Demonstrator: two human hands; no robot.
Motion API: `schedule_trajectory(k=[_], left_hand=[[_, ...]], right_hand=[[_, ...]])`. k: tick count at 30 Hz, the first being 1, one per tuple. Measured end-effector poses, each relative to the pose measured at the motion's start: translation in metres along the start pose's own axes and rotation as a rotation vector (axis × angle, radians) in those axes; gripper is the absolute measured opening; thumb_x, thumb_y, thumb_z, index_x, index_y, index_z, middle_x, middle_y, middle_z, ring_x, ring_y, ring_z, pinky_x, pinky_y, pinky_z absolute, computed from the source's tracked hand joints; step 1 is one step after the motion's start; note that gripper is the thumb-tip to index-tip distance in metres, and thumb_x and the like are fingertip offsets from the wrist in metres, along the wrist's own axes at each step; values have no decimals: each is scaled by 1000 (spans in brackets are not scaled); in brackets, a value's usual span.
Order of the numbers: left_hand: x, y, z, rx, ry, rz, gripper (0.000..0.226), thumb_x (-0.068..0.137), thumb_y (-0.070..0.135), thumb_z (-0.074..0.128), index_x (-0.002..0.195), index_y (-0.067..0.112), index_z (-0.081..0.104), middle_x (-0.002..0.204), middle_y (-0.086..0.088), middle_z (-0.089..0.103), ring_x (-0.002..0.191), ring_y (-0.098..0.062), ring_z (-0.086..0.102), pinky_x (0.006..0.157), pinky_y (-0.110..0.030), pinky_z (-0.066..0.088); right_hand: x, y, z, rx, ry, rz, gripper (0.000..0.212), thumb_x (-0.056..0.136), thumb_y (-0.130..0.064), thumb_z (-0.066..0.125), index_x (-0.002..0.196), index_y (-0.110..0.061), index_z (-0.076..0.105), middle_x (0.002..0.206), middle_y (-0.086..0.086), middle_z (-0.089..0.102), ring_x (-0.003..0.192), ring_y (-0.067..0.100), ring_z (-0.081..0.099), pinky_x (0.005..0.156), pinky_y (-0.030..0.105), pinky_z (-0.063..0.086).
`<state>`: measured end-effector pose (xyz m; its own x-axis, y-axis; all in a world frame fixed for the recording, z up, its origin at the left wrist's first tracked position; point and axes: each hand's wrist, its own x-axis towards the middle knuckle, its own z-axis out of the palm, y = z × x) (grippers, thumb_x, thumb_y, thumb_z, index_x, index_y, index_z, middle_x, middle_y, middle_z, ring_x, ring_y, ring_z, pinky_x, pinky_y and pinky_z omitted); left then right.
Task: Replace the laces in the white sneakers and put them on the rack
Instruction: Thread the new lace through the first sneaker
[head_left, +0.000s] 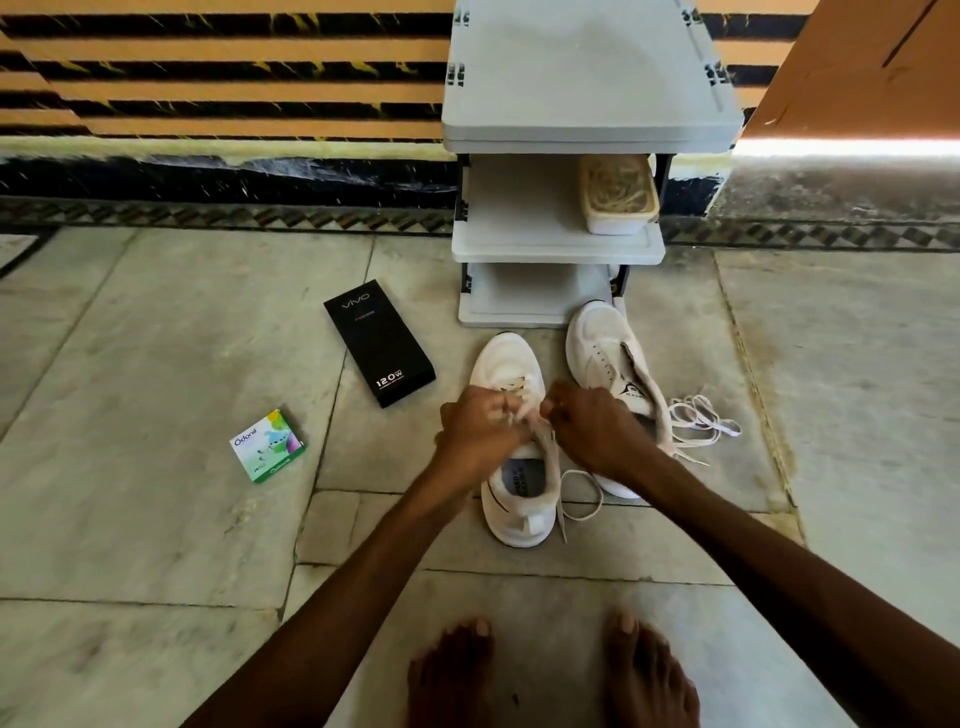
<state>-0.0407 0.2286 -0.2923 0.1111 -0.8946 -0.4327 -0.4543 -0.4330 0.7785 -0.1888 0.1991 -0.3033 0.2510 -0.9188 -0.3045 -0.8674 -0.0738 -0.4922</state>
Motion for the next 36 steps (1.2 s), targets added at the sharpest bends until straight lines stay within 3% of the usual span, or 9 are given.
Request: schedule_trajectory(k=[2,3,6,10,15,19,22,30,36], left_hand=[[4,7,-15,-552,5,33,20,84,-2,62,82,17,63,93,1,64,90,-11,62,75,-22,55],[8,5,-21,-605,13,97,22,82,-6,61,83,15,65,92,-1,63,88,-10,62,72,-21,55],[21,-7,-32,-298,-3,268,40,78,2,70,107,30,67,121,5,56,114,-11,52,91,-22,47],[26,-33,-22,161,18,409,77,73,10,80,138,28,43,134,2,36,125,-16,41,102,-30,43],[16,-46,-1,177,164,256,86,71,25,86,132,27,25,136,0,42,121,-18,51,87,-29,50],[15,-43,0,189,185,163,89,70,27,85,131,32,20,107,-6,67,94,-24,67,78,-33,54],[14,-36,-2,304,184,148,91,72,21,84,136,32,21,103,-2,65,90,-22,66,72,-32,54],[15,-30,-1,517,167,194,90,75,20,80,138,35,18,94,-3,67,81,-22,66,67,-35,56],[10,-30,-3,599,188,215,44,81,22,76,117,32,52,100,1,69,78,-14,58,65,-26,46]], right_hand=[[-6,-1,14,-90,-10,-28,26,102,-34,44,110,-11,52,94,15,66,85,35,65,69,39,51],[-6,-2,18,-112,10,-46,28,102,-37,43,111,-11,51,94,15,66,84,34,65,69,39,52],[-4,-4,19,-157,19,-91,30,103,-38,43,109,-10,53,94,13,67,84,30,65,68,35,47],[3,-3,14,-46,-64,-30,36,102,-39,45,97,-7,58,89,14,65,82,30,60,61,31,35],[11,1,15,73,-102,-8,48,97,-48,50,79,-5,59,68,6,54,68,22,53,58,30,34],[9,-3,5,177,-142,72,49,98,-46,51,73,-4,58,62,7,48,59,17,44,55,28,30],[6,-13,-20,290,-196,153,38,96,-37,57,78,-4,63,64,4,48,59,14,42,56,26,31],[-14,-48,-119,1433,170,26,27,91,-27,65,67,-23,56,58,-7,45,53,9,42,60,25,36],[-23,-59,-105,1822,-50,-52,44,90,-22,61,54,-22,36,49,-6,24,50,11,23,55,25,29]])
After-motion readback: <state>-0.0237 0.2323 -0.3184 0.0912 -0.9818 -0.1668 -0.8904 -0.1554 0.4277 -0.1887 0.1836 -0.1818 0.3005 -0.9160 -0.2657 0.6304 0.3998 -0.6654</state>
